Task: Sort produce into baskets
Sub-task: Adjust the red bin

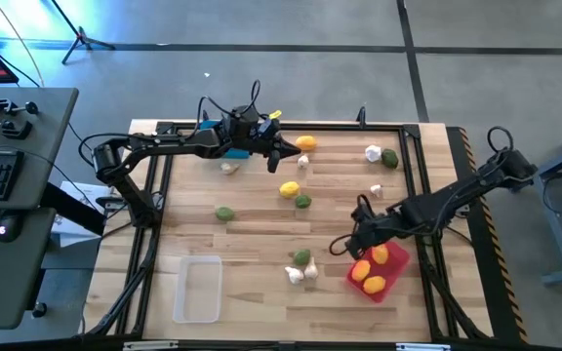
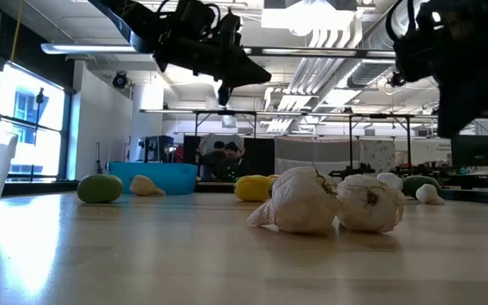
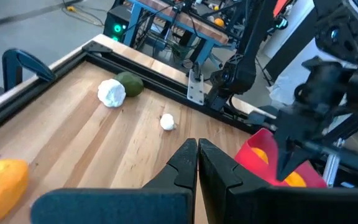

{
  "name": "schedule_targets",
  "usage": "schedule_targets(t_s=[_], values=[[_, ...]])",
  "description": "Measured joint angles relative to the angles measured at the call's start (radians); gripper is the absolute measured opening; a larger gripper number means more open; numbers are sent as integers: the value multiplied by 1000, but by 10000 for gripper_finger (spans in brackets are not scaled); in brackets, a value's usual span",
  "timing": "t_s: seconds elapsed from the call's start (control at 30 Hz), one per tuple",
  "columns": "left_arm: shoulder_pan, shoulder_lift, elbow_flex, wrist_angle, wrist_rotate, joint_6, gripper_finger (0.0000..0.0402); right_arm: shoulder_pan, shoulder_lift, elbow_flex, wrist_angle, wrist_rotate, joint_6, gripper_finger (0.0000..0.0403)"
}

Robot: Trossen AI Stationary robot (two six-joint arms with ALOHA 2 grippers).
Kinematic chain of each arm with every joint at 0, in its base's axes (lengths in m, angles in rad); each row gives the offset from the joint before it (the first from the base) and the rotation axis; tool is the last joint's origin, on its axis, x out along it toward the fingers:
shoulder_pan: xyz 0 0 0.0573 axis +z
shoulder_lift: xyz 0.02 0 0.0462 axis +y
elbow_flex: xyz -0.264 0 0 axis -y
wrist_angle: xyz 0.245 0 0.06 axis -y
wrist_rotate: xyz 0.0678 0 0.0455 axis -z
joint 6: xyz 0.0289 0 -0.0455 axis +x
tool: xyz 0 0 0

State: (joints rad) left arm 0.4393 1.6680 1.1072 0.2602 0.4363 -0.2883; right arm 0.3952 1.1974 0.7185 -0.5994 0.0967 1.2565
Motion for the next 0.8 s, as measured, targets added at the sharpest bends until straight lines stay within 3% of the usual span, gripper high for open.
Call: schedule_targets(t_s=[0.17,0.37,0.67,0.8], values=[[15,0,0,-3,25,-16,0,-11,89,0,13,-148,-61,0],[36,0,0,-9,57,-24,0,4,109,0,20,-228,-86,0],[38,0,0,-41,59,-18,0,26,96,100,-138,-252,-112,0],[39,0,0,-54,67,-21,0,53,96,184,-220,-269,-44,0]])
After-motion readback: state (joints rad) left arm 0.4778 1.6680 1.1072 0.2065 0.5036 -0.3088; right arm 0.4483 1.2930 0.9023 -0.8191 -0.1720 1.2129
